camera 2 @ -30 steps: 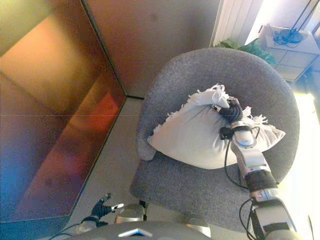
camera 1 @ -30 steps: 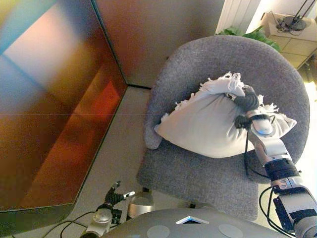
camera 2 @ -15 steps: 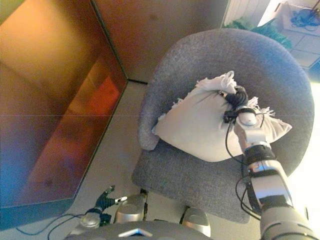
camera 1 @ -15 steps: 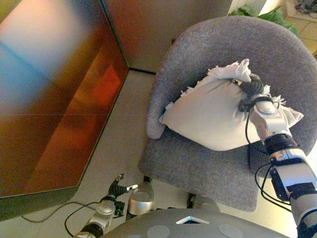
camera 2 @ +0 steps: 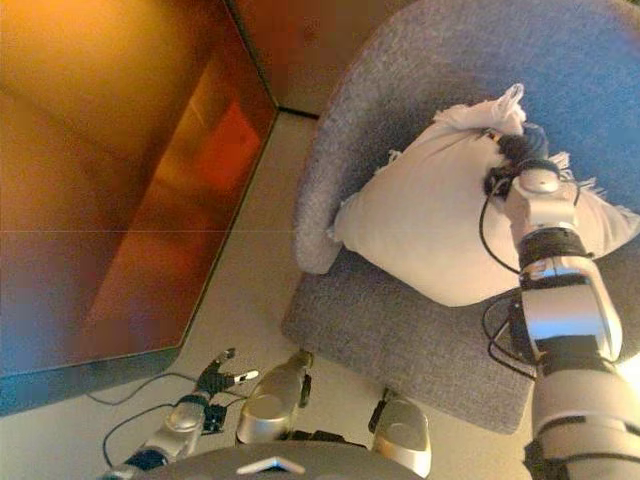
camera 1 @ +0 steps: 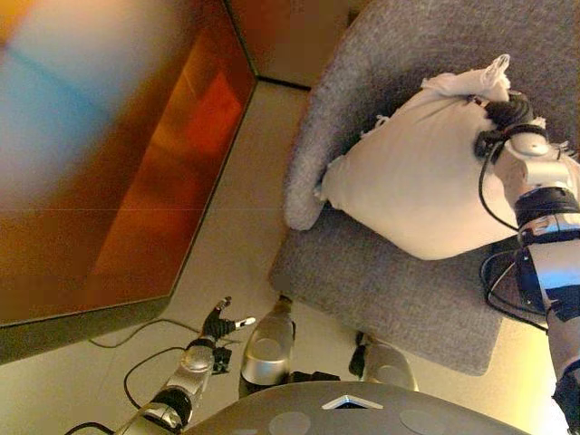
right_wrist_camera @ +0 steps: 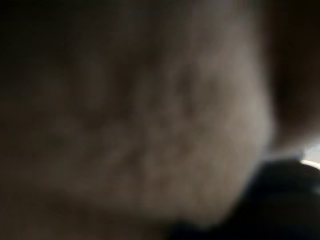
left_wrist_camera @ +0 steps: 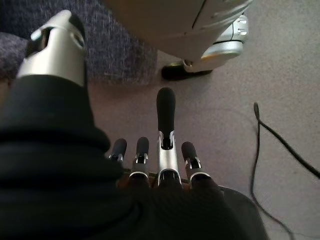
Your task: Pick up the cushion and take it to the sofa
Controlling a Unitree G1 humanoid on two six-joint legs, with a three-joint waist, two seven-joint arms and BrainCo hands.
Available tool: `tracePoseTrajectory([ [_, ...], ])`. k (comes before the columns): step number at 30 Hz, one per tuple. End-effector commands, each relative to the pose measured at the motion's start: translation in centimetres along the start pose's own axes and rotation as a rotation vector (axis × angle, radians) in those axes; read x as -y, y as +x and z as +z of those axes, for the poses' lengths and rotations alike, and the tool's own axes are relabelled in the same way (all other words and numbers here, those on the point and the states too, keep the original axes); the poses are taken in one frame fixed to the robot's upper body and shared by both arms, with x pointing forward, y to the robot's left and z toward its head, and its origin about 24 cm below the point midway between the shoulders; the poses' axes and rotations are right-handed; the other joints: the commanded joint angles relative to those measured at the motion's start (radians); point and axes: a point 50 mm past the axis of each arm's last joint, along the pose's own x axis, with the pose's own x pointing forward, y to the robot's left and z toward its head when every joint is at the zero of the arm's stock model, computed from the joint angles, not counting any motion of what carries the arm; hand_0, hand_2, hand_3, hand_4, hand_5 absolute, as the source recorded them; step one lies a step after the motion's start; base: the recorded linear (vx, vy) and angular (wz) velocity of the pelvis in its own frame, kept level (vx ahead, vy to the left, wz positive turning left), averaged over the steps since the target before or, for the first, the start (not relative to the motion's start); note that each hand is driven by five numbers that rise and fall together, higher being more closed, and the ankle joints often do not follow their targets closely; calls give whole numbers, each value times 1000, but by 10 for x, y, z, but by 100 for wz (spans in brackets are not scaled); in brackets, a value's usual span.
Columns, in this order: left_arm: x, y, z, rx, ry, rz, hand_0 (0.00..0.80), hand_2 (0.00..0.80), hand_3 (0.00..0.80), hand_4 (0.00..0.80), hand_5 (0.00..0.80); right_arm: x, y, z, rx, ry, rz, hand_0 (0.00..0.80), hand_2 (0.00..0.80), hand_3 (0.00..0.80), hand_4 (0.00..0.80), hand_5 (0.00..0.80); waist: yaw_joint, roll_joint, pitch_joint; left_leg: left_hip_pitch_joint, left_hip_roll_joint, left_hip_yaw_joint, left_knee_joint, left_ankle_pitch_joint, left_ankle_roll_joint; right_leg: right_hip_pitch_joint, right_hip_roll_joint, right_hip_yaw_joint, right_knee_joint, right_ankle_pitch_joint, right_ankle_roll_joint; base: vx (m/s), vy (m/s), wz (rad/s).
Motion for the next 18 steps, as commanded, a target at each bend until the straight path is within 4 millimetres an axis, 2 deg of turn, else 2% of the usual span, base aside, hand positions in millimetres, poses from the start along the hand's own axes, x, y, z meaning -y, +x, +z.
tracePoseTrajectory([
  [1, -5, 11, 26, 84, 6, 10, 0, 0, 0, 0, 0, 33, 1, -11, -103, -129, -152, 0, 0, 0, 0, 0, 10, -15, 77, 2, -37, 5, 9, -89, 9, -76, -58, 26, 2, -3, -8, -14, 18, 3],
  [8, -7, 12, 29, 98, -21, 10, 0, 0, 0, 0, 0, 44, 1, 20, 20, -236, -242, 0, 0, 0, 0, 0, -1, -2, 101, -16, -46, 14, 2, -79, 11, -108, -65, 32, 5, 11, 1, -3, 11, 3],
  [16, -18, 8, 24, 95, -26, 25, 0, 0, 0, 0, 0, 54, -5, 48, 222, -338, -353, 0, 0, 0, 0, 0, -12, -18, 102, -11, -46, 31, 2, -86, 13, -111, -69, 28, 11, 15, 11, 0, 0, 0],
  [18, -23, 6, 20, 88, -27, 30, 0, 0, 0, 0, 0, 59, -10, 61, 304, -372, -411, 0, 0, 0, 0, 0, -14, -24, 98, -8, -46, 38, 4, -90, 14, -109, -69, 26, 13, 15, 14, 0, 0, 0],
])
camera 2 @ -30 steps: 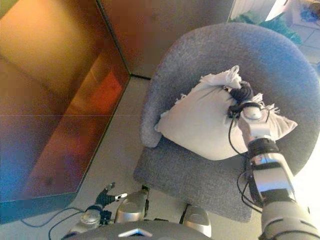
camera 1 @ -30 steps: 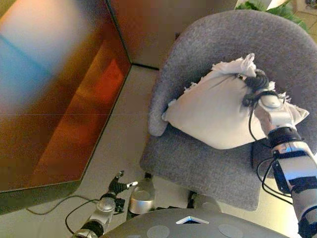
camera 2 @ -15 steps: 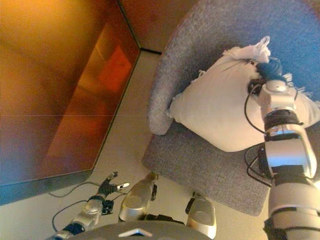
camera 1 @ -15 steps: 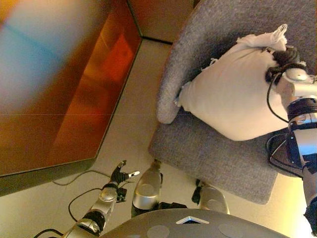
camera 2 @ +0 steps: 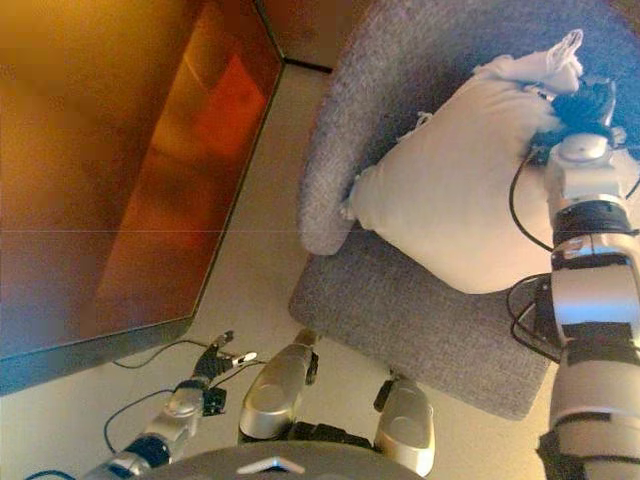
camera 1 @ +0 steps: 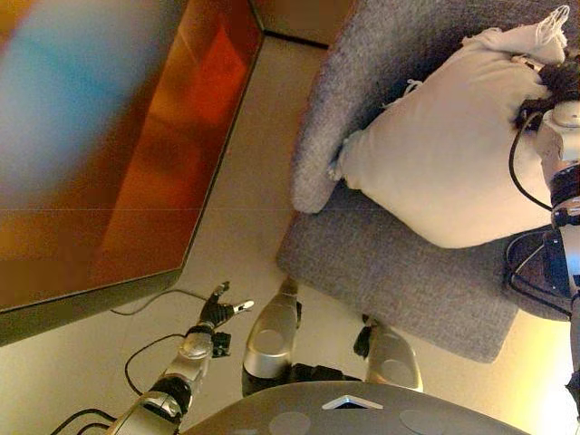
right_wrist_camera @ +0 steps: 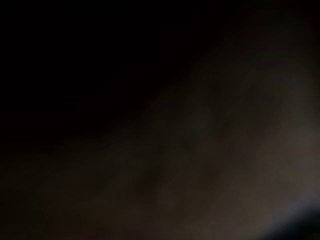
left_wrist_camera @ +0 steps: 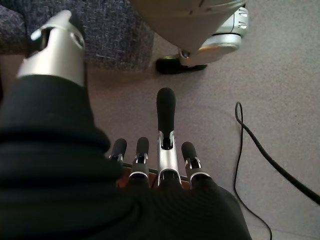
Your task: Pick up the cushion and take it to the sofa
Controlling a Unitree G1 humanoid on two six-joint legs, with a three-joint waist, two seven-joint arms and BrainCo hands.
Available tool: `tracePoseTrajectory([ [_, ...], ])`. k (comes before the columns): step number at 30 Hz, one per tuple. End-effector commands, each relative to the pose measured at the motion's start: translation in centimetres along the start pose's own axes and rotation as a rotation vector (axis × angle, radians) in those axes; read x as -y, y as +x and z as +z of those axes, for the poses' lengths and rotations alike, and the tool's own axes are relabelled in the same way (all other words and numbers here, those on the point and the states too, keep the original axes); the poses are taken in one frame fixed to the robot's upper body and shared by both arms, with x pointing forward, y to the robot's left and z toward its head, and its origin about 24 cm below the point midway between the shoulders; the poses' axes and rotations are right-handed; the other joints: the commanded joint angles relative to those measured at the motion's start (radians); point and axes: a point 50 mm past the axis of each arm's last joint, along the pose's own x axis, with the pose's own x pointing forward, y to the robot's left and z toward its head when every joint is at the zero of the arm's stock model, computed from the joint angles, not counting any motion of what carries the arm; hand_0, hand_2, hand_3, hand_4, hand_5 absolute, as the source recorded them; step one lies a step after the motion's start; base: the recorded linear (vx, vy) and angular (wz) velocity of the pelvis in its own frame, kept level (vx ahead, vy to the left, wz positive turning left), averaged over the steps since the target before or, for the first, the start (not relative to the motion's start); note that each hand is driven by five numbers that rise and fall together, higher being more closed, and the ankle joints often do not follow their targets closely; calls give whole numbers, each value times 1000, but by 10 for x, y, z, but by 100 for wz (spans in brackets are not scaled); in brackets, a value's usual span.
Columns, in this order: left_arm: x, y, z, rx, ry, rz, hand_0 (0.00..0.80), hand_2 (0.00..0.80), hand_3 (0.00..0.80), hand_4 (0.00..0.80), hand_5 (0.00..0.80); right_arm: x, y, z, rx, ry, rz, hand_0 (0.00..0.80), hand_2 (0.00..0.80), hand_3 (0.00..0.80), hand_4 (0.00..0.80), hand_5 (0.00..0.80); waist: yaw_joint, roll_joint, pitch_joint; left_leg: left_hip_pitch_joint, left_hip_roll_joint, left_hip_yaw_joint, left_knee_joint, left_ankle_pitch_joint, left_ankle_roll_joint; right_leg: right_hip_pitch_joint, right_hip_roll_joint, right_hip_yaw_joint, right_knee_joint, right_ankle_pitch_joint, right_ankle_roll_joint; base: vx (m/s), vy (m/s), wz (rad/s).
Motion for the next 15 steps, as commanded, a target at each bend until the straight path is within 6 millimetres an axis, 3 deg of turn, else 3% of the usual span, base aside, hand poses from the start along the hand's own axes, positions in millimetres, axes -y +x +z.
tracePoseTrajectory([
  [1, -9, 0, 1, 13, 5, 3, 0, 0, 0, 0, 0, 33, 3, 12, 147, -189, -162, 0, 0, 0, 0, 0, -17, -25, 20, 30, -32, 38, 12, -98, 6, -74, -57, 34, 12, 12, 7, 0, 0, 0],
  [6, -16, -4, -3, 3, 2, 5, 0, 0, 0, 0, 0, 47, -2, 33, 269, -227, -281, 0, 0, 0, 0, 0, -22, -36, 7, 32, -30, 48, 18, -104, 8, -70, -58, 35, 13, 11, 12, 0, 0, 0],
  [15, -28, -11, -13, -30, 12, 32, 0, 0, 0, 0, 0, 70, -14, 48, 410, -208, -436, 0, 0, 0, 0, 0, -25, -78, -44, 76, -16, 55, 10, -126, 15, -23, -42, 34, 7, -4, 19, 29, -13, 1],
])
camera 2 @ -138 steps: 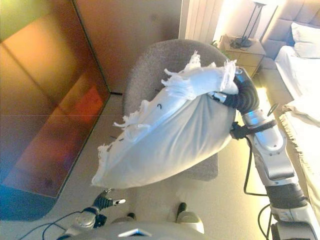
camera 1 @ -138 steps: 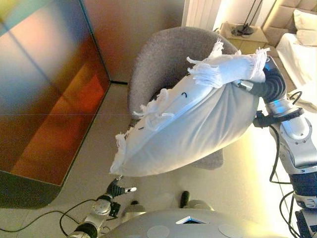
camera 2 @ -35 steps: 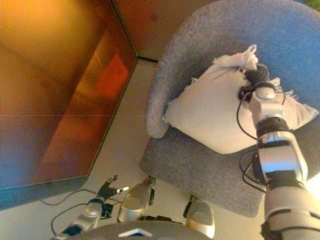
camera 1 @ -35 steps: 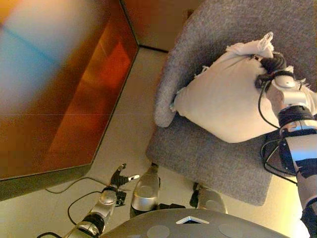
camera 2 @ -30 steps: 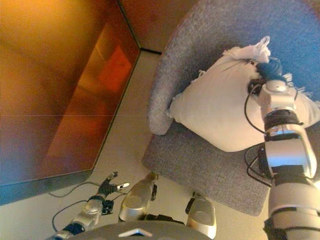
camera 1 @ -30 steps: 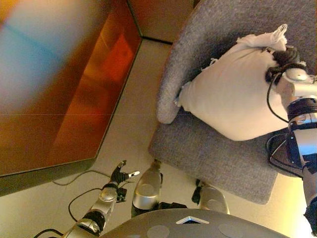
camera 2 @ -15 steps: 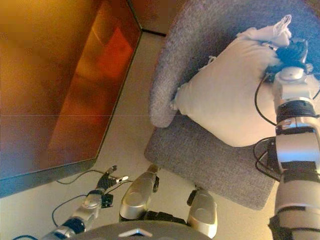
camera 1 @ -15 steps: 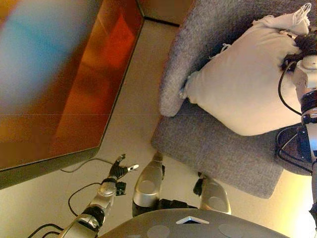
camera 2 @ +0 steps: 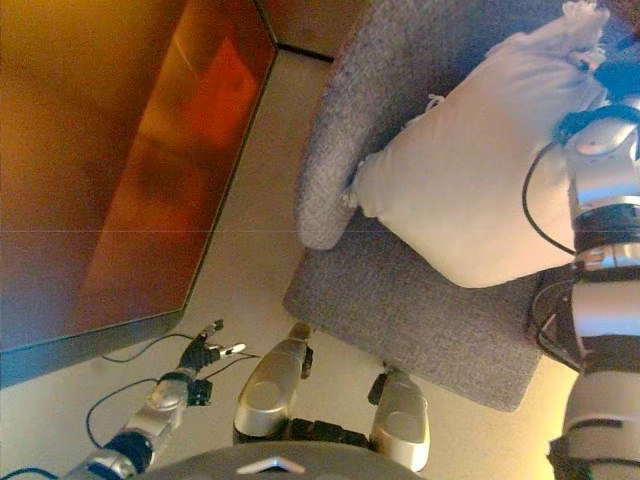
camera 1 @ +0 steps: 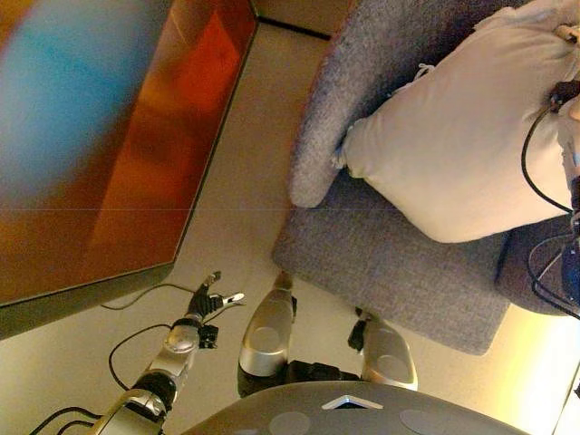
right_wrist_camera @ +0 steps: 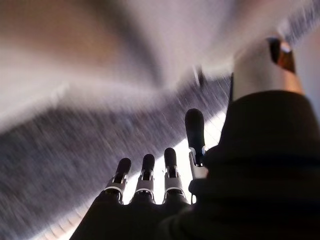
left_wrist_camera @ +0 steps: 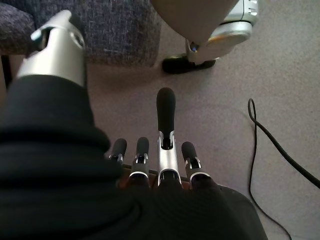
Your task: Pick up the cushion and take it to the sofa
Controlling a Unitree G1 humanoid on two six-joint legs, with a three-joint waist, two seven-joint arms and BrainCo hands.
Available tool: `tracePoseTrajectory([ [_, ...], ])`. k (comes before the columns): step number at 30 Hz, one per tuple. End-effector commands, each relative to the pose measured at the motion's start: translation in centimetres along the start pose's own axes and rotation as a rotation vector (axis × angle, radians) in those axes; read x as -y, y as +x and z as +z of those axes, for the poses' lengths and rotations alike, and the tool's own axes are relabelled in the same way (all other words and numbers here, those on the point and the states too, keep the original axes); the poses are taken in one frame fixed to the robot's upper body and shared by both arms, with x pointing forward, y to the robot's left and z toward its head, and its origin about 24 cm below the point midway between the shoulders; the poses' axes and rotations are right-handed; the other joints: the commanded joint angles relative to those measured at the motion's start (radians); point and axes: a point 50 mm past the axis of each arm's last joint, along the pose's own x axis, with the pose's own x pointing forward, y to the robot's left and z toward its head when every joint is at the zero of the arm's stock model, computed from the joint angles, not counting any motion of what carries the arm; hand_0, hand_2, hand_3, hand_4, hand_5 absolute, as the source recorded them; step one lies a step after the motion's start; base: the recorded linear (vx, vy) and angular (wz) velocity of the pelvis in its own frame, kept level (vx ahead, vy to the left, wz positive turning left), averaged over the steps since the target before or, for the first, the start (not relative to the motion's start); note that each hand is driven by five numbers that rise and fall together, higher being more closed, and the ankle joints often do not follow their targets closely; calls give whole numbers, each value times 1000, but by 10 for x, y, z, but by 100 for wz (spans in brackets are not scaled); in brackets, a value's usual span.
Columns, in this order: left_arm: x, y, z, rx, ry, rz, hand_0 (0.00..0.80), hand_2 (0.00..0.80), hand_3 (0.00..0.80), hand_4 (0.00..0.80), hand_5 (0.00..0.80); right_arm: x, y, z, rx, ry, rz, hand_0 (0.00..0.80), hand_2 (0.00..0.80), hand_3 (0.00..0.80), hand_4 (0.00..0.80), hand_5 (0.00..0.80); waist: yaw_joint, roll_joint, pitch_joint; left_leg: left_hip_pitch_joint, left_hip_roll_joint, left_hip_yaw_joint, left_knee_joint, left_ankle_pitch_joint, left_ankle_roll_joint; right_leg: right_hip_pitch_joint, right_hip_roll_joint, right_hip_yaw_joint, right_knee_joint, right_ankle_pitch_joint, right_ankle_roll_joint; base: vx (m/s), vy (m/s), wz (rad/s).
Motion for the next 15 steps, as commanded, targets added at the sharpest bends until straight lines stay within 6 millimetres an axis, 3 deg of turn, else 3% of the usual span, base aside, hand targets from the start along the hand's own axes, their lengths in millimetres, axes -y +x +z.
tracePoseTrajectory([
  [1, -8, -14, -27, -85, -12, 33, 0, 0, 0, 0, 0, 34, 8, 16, 179, -72, -124, 0, 0, 0, 0, 0, -16, -36, -82, 66, -3, 50, 10, -133, 8, -36, -31, 34, 7, -11, 12, 80, -25, 5],
  [8, -14, -28, -48, -154, 2, 50, 0, 0, 0, 0, 0, 64, 12, 22, 246, -60, -210, 0, 0, 0, 0, 0, -17, -76, -157, 120, 2, 50, 6, -152, 12, 20, -17, 38, 4, -27, 13, 76, -21, 2],
  [15, -13, -40, -66, -213, 17, 56, 0, 0, 0, 0, 0, 77, 8, 14, 236, -33, -197, 0, 0, 0, 0, 0, -24, -103, -221, 181, 7, 53, -1, -171, 15, 74, -6, 47, 2, -43, 9, 84, -3, 1],
])
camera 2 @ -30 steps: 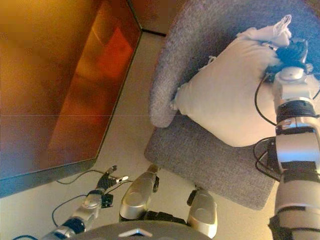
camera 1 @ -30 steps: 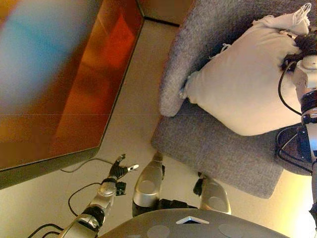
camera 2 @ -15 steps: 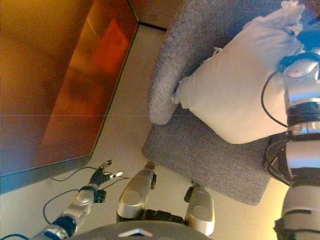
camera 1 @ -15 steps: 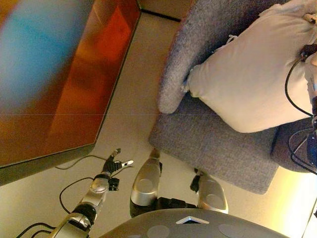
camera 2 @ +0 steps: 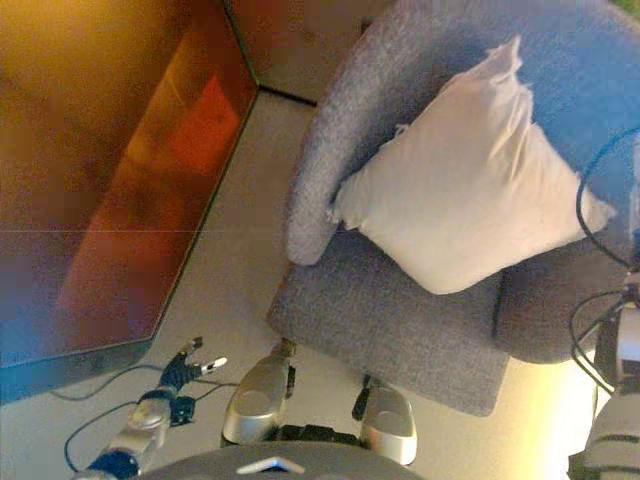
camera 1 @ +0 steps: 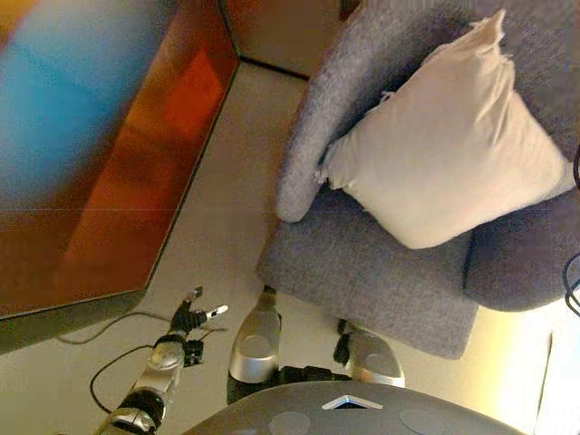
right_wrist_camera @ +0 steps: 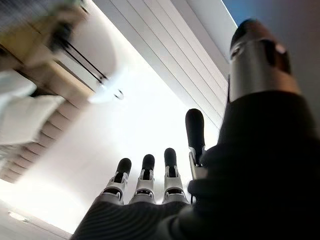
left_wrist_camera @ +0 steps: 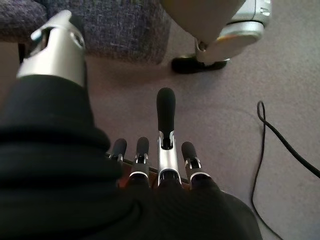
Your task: Pick up the cushion and take it to the sofa
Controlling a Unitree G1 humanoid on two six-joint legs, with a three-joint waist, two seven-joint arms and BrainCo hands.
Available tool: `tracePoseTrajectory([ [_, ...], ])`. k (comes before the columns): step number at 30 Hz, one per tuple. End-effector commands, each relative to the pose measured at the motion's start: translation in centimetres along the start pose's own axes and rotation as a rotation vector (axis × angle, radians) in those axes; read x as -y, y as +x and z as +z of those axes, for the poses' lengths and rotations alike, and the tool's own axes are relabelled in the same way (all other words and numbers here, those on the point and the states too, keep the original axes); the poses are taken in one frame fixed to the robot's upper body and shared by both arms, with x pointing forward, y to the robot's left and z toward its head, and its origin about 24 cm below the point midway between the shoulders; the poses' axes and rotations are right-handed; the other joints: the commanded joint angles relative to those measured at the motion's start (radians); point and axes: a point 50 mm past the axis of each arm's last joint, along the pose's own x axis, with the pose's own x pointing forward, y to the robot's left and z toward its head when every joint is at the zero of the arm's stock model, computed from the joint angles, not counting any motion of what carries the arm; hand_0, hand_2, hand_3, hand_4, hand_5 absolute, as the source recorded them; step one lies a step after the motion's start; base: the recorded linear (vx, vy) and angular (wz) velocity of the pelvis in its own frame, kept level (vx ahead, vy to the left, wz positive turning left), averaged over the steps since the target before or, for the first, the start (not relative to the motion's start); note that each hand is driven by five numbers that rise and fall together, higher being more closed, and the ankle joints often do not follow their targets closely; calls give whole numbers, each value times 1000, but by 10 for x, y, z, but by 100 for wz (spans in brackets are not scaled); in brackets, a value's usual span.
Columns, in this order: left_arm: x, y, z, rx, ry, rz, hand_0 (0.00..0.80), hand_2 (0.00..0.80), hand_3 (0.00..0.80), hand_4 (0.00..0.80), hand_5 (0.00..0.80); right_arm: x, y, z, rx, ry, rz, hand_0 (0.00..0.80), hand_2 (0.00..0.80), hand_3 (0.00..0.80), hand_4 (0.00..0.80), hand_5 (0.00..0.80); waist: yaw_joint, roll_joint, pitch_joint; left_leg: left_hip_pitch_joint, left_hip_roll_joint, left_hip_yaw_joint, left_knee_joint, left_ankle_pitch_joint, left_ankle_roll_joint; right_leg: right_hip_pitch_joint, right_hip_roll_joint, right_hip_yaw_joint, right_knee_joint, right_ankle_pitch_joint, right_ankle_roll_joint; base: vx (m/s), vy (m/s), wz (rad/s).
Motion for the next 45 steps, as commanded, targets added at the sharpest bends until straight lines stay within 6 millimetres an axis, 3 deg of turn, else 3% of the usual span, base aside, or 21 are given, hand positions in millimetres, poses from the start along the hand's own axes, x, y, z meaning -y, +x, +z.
tracePoseTrajectory([
  [1, 1, -16, -34, -104, 63, -10, 0, 0, 0, 0, 0, 20, 3, 1, 92, -51, -1, 0, 0, 0, 0, 0, 14, -11, -129, 106, 7, 50, 0, -170, 10, -5, -5, 47, 2, -44, 8, 70, 18, 3],
  [4, 2, -20, -41, -128, 55, -4, 0, 0, 0, 0, 0, 22, -8, -23, 21, -89, 45, 0, 0, 0, 0, 0, 2, -18, -148, 123, 9, 58, 0, -177, 10, 11, -2, 52, 2, -49, 6, 30, 13, 2],
  [8, 4, -29, -55, -166, 37, 15, 0, 0, 0, 0, 0, 22, -59, -84, -159, -162, 166, 0, 0, 0, 0, 0, -24, -30, -170, 150, 11, 71, 0, -187, 16, 30, 2, 66, 2, -53, 6, 33, 21, -7],
  [12, 4, -37, -70, -242, 32, 43, 0, 0, 0, 0, 0, 22, -144, -152, -436, -211, 369, 0, 0, 0, 0, 0, -58, -40, -174, 179, 11, 96, 0, -200, 23, 49, 4, 88, 2, -53, 8, -2, 3, -16],
  [16, 3, -40, -78, -302, 24, 61, 0, 0, 0, 0, 0, 29, -256, -214, -824, -262, 644, 0, 0, 0, 0, 0, -80, -49, -176, 212, 7, 115, 0, -208, 30, 77, 4, 94, 2, -52, 7, 4, -16, -16],
  [18, 2, -39, -78, -305, 36, 55, 0, 0, 0, 0, 0, 39, -308, -233, -1011, -293, 724, 0, 0, 0, 0, 0, -81, -51, -177, 224, 5, 116, 0, -211, 34, 88, 4, 93, 2, -51, 7, 12, -36, -16],
  [19, 4, -38, -78, -311, 45, 52, 0, 0, 0, 0, 0, 45, -342, -239, -1139, -291, 771, 0, 0, 0, 0, 0, -81, -49, -179, 232, 4, 116, 0, -213, 36, 95, 5, 92, 2, -52, 6, 16, -34, -12],
  [22, 7, -34, -76, -323, 57, 43, 0, 0, 0, 0, 0, 61, -412, -241, -1427, -303, 835, 0, 0, 0, 0, 0, -79, -44, -182, 245, 1, 114, 0, -216, 42, 109, 8, 92, 3, -55, 0, 3, -13, -3],
  [27, 24, -31, -75, -333, 75, 34, 0, 0, 0, 0, 0, 77, -481, -226, -1705, -363, 954, 0, 0, 0, 0, 0, -76, -32, -186, 261, -7, 105, 0, -218, 49, 127, 12, 95, 6, -63, -10, 0, 0, 0],
  [31, 35, -32, -77, -350, 67, 20, 0, 0, 0, 0, 0, 88, -506, -217, -1823, -441, 1061, 0, 0, 0, 0, 0, -73, -25, -191, 273, -13, 97, 0, -221, 51, 141, 12, 94, 5, -69, -14, -22, 42, 2],
  [34, 39, -33, -79, -369, 79, 11, 0, 0, 0, 0, 0, 91, -514, -212, -1853, -483, 1132, 0, 0, 0, 0, 0, -67, -21, -195, 277, -19, 87, 0, -222, 53, 148, 12, 89, 6, -74, -16, -29, 39, 1],
  [45, 35, -29, -77, -418, 102, 2, 0, 0, 0, 0, 0, 82, -500, -217, -1781, -528, 1169, 0, 0, 0, 0, 0, -55, -24, -207, 280, -31, 71, 0, -223, 60, 153, 11, 83, 11, -77, -14, -29, 1, 2],
])
